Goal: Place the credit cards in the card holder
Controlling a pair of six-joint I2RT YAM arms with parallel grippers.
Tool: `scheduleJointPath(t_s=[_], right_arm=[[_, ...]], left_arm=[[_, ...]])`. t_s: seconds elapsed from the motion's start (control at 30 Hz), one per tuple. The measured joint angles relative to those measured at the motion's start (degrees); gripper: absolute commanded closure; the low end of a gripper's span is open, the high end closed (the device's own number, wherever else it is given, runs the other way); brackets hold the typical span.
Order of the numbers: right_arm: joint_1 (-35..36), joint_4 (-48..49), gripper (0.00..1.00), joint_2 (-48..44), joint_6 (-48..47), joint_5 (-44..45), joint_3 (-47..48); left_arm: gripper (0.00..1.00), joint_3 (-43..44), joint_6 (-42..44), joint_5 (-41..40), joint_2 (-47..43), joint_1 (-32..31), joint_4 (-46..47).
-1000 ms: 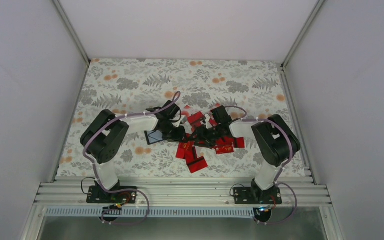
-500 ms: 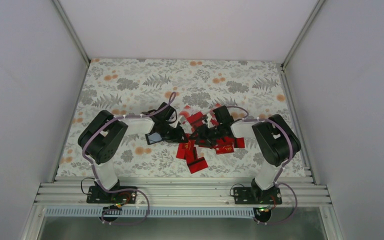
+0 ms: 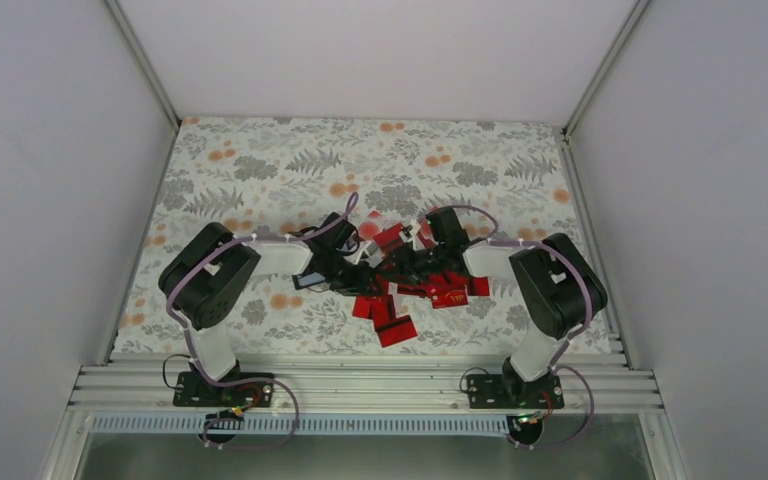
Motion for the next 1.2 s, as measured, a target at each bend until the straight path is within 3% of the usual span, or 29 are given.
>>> scheduleJointPath(t_s=[0.43,0.8,1.2], right_arm=[[0.3,-14.8,0.6,-4.7,-8.5,8.8,2.8],[2.2,-14.7,0.6,1.7,-8.6,8.3,4.2],[1.8,-8.7,0.59,3.3,-6.3,4.4,2.8]], left_arm=[[0.69,2.9,0.5,-9.5,-8.8,-0.1,-7.7],[0.66,4.2,1.6,-17.1,-5.8,-0.1,-10.7],[0.66,2.0,0.0,-11.5,-1.3,1.2,-2.5]])
